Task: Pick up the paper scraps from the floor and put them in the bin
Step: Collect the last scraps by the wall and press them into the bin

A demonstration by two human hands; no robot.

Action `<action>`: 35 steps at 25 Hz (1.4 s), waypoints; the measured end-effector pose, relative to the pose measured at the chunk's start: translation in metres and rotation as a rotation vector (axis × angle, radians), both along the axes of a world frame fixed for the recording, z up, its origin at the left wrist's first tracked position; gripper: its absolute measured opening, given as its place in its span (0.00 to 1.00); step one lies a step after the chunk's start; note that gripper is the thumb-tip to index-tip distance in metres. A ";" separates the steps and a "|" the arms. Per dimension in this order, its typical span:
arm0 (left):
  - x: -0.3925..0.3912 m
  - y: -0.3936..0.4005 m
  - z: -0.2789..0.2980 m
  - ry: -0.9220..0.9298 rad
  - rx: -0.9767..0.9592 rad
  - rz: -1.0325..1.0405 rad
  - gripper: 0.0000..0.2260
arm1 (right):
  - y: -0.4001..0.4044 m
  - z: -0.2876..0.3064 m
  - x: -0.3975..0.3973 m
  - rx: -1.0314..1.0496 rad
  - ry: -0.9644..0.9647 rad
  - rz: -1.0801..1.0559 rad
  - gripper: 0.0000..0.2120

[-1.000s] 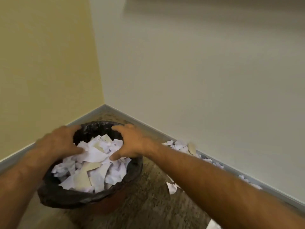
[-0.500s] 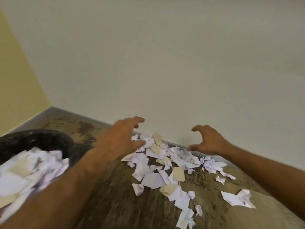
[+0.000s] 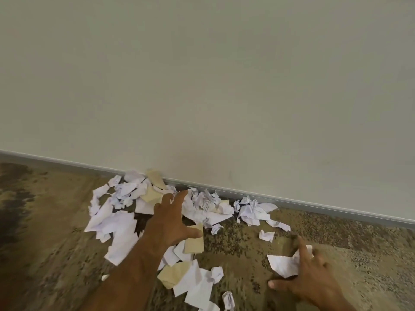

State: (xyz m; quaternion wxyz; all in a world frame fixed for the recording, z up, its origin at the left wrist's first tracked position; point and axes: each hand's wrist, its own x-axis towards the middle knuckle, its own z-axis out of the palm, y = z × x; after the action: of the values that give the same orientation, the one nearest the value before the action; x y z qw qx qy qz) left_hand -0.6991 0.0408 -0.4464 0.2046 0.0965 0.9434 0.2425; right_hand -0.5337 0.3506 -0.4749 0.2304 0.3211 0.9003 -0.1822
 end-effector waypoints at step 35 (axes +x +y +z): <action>0.007 0.032 0.032 0.296 0.098 0.048 0.18 | -0.084 0.037 -0.112 -0.307 0.814 -0.094 0.04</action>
State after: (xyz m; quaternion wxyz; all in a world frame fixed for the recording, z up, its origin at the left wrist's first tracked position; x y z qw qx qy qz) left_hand -0.6924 0.0724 -0.4147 0.0527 0.1183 0.9523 0.2763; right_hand -0.6456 0.2662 -0.4378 -0.1065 0.2258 0.8646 -0.4360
